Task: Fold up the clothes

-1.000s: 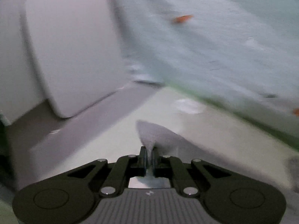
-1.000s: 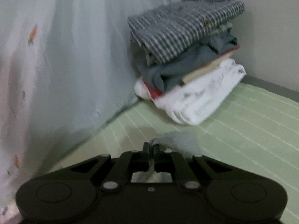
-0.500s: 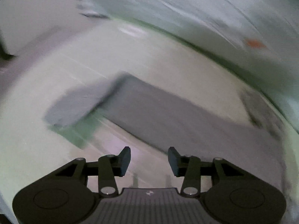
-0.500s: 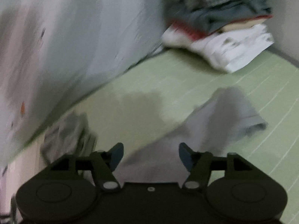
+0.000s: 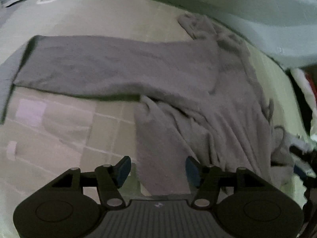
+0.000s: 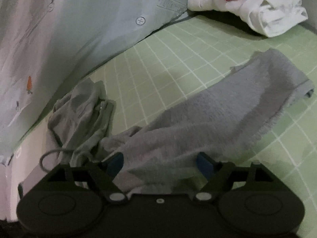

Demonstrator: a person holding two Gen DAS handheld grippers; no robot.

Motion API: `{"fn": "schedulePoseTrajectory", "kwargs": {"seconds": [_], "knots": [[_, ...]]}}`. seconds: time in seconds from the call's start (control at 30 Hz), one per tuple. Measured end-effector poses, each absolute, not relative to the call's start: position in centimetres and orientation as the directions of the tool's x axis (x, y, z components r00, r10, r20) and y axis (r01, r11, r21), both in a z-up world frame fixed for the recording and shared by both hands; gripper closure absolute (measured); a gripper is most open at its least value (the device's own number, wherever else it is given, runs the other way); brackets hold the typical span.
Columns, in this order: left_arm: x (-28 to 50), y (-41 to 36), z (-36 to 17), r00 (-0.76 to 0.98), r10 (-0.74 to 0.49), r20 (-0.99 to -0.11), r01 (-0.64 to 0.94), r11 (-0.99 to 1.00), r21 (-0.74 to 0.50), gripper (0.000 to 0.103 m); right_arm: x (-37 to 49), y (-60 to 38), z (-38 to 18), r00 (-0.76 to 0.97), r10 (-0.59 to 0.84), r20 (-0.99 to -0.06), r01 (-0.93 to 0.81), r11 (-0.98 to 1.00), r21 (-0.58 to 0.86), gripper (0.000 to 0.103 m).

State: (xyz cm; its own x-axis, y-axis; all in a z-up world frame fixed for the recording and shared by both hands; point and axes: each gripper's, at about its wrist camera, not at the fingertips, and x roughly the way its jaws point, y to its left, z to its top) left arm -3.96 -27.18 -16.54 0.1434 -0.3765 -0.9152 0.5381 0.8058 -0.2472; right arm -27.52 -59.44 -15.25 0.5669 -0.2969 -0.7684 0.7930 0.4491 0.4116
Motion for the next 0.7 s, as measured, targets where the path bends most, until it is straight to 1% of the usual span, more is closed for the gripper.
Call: {"fn": "schedulePoseTrajectory", "kwargs": {"seconds": [0.03, 0.07, 0.1, 0.13, 0.17, 0.2, 0.23, 0.33, 0.37, 0.4, 0.47, 0.57, 0.6, 0.63, 0.67, 0.7], "knots": [[-4.2, -27.5, -16.9, 0.143, -0.366, -0.919, 0.544, 0.805, -0.236, 0.042, -27.5, -59.7, -15.4, 0.577, -0.293, -0.763, 0.789, 0.442, 0.427, 0.036], [-4.3, -27.8, -17.3, 0.144, -0.353, -0.924, 0.546, 0.807, -0.223, 0.049, -27.5, -60.0, -15.3, 0.589, -0.292, -0.753, 0.780, 0.447, 0.438, 0.050], [-4.3, -28.1, -17.8, 0.146, -0.339, -0.929, 0.548, 0.810, -0.210, 0.058, -27.4, -60.2, -15.1, 0.603, -0.293, -0.742, 0.769, 0.460, 0.444, 0.086], [-4.3, -28.1, -18.0, 0.150, -0.326, -0.933, 0.546, 0.814, -0.197, 0.083, -27.3, -60.4, -14.9, 0.617, -0.293, -0.731, 0.757, 0.474, 0.450, 0.102], [-4.4, -28.1, -18.2, 0.155, -0.313, -0.937, 0.544, 0.818, -0.184, 0.089, -27.3, -60.6, -14.3, 0.630, -0.309, -0.712, 0.748, 0.489, 0.449, 0.103], [-4.4, -27.9, -18.0, 0.162, -0.315, -0.935, 0.542, 0.820, -0.182, 0.092, -27.4, -60.7, -13.3, 0.643, -0.347, -0.683, 0.740, 0.511, 0.438, 0.103], [-4.2, -27.7, -17.9, 0.171, -0.315, -0.933, 0.531, 0.827, -0.182, 0.097, -27.5, -60.9, -12.1, 0.656, -0.389, -0.647, 0.732, 0.536, 0.420, 0.103], [-3.6, -26.6, -17.5, 0.220, -0.300, -0.928, 0.488, 0.858, -0.162, 0.098, -28.2, -62.4, -7.4, 0.657, -0.542, -0.524, 0.746, 0.567, 0.348, 0.103], [-3.1, -25.9, -17.3, 0.231, -0.303, -0.925, 0.455, 0.873, -0.173, 0.098, -28.4, -63.3, -6.0, 0.652, -0.578, -0.491, 0.753, 0.566, 0.335, 0.103], [-2.6, -25.2, -17.1, 0.241, -0.306, -0.921, 0.422, 0.888, -0.185, 0.098, -28.5, -64.1, -5.0, 0.652, -0.593, -0.472, 0.755, 0.568, 0.328, 0.103], [-1.6, -23.9, -16.8, 0.264, -0.314, -0.912, 0.357, 0.910, -0.210, 0.097, -28.2, -65.6, -4.2, 0.655, -0.578, -0.486, 0.749, 0.582, 0.317, 0.102], [-0.4, -22.3, -16.4, 0.306, -0.308, -0.901, 0.291, 0.931, -0.220, 0.097, -27.4, -65.9, -5.7, 0.625, -0.528, -0.575, 0.759, 0.585, 0.287, 0.089], [-0.3, -22.2, -16.3, 0.313, -0.305, -0.899, 0.292, 0.932, -0.214, 0.097, -27.3, -65.6, -6.6, 0.616, -0.507, -0.603, 0.759, 0.586, 0.283, 0.071], [-0.2, -22.0, -16.3, 0.320, -0.302, -0.898, 0.294, 0.933, -0.209, 0.097, -27.3, -64.8, -7.8, 0.607, -0.487, -0.628, 0.761, 0.583, 0.284, 0.059], [-0.4, -21.9, -16.3, 0.322, -0.300, -0.898, 0.302, 0.932, -0.203, 0.096, -27.4, -64.0, -9.1, 0.595, -0.466, -0.655, 0.767, 0.572, 0.290, 0.057], [-0.7, -22.0, -16.3, 0.317, -0.295, -0.901, 0.308, 0.931, -0.196, 0.095, -27.7, -63.1, -10.4, 0.578, -0.446, -0.683, 0.780, 0.549, 0.301, 0.057]]}}
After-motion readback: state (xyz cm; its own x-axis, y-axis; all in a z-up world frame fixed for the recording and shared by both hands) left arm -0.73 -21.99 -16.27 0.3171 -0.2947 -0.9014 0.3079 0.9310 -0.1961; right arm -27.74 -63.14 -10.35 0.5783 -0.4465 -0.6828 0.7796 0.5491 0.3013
